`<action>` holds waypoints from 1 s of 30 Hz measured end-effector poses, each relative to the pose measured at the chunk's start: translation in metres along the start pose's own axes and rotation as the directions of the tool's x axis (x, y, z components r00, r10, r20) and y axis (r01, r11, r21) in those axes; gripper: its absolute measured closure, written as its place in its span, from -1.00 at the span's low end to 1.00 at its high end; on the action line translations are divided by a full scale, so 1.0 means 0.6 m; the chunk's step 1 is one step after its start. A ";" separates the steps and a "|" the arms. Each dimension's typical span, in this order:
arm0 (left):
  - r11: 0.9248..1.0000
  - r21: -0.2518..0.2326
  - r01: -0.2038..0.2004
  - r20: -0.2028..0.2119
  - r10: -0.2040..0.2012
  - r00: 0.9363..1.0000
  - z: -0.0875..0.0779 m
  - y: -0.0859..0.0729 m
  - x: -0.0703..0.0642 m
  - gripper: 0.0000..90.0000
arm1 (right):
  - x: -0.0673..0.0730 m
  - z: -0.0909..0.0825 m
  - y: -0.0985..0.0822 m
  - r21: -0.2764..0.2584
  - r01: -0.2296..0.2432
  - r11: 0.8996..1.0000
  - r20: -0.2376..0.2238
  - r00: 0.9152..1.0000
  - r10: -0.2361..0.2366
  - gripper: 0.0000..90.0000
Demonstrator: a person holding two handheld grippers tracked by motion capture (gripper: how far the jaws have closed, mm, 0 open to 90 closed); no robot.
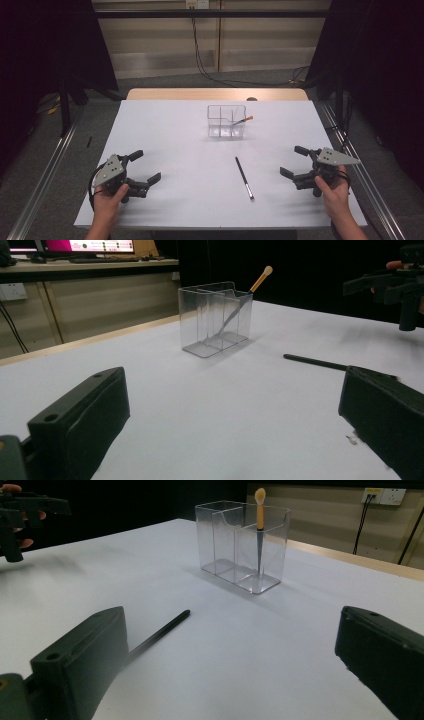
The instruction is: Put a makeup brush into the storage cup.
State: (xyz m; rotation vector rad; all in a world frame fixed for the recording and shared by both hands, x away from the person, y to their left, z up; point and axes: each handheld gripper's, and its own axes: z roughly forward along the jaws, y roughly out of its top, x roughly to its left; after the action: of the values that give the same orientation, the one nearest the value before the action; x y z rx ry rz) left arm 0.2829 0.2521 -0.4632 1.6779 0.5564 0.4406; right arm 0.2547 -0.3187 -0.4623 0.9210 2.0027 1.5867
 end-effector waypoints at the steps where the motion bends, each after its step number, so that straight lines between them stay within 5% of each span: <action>1: 1.000 -0.003 0.003 0.003 -0.003 1.000 0.000 0.000 0.000 -1.00 | 0.000 -0.002 -0.001 -0.001 -0.002 1.000 0.000 1.000 0.002 -1.00; 30: 1.000 0.000 -0.001 0.005 0.001 1.000 0.001 0.003 -0.002 -1.00 | 0.008 -0.024 -0.016 -0.005 0.017 1.000 0.004 1.000 -0.017 -1.00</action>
State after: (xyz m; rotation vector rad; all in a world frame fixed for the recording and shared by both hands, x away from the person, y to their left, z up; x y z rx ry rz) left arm 0.2825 0.2508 -0.4617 1.6792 0.5521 0.4373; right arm 0.2391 -0.3265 -0.4674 0.9026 1.9977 1.5789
